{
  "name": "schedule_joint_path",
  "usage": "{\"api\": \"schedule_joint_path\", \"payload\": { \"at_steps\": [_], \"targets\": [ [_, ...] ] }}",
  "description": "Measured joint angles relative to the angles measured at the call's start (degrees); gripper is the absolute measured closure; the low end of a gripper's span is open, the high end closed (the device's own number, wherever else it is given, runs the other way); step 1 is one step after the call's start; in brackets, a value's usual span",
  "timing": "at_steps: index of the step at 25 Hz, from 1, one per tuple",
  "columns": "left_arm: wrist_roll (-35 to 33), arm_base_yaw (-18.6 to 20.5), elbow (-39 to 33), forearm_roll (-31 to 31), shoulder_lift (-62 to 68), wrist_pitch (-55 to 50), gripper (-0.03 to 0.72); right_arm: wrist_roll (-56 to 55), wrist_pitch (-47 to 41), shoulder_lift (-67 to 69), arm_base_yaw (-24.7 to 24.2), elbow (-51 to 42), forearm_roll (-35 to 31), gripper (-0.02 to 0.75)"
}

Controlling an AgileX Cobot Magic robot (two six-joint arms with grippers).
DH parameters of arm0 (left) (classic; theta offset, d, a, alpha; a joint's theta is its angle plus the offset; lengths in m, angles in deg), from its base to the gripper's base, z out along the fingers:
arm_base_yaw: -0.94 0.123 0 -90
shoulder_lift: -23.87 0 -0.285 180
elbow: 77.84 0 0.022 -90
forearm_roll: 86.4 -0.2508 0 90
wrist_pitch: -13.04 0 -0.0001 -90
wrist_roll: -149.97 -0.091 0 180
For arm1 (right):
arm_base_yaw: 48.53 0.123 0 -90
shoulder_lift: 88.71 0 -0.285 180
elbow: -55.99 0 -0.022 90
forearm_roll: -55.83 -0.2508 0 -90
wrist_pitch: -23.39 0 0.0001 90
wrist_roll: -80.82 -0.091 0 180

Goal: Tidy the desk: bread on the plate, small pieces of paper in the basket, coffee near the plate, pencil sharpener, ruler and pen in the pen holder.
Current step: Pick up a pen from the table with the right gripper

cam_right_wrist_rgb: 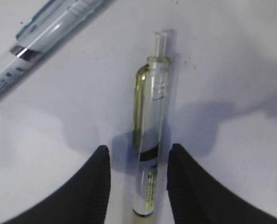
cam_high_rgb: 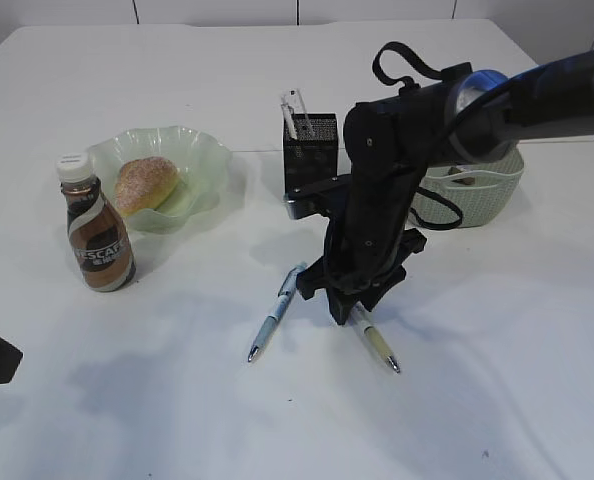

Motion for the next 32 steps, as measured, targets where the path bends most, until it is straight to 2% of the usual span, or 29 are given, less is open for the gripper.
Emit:
{"api": "schedule_joint_path", "payload": {
  "at_steps": [4, 13, 22, 32],
  "targets": [
    [0.0, 0.0, 0.0, 0.0, 0.0, 0.0, 0.287, 0.0, -0.11, 0.47, 0.0, 0.0, 0.23, 0.439],
    [0.0, 0.0, 0.0, 0.0, 0.0, -0.03, 0.287, -0.03, -0.11, 0.73, 0.0, 0.0, 0.23, 0.457],
    [0.0, 0.0, 0.0, 0.0, 0.0, -0.03, 0.287, -0.03, -0.19, 0.83, 0.0, 0.0, 0.4, 0.603],
    [0.0, 0.0, 0.0, 0.0, 0.0, -0.03, 0.287, -0.03, -0.19, 0.83, 0.0, 0.04, 0.78, 0.645]
  ]
}}
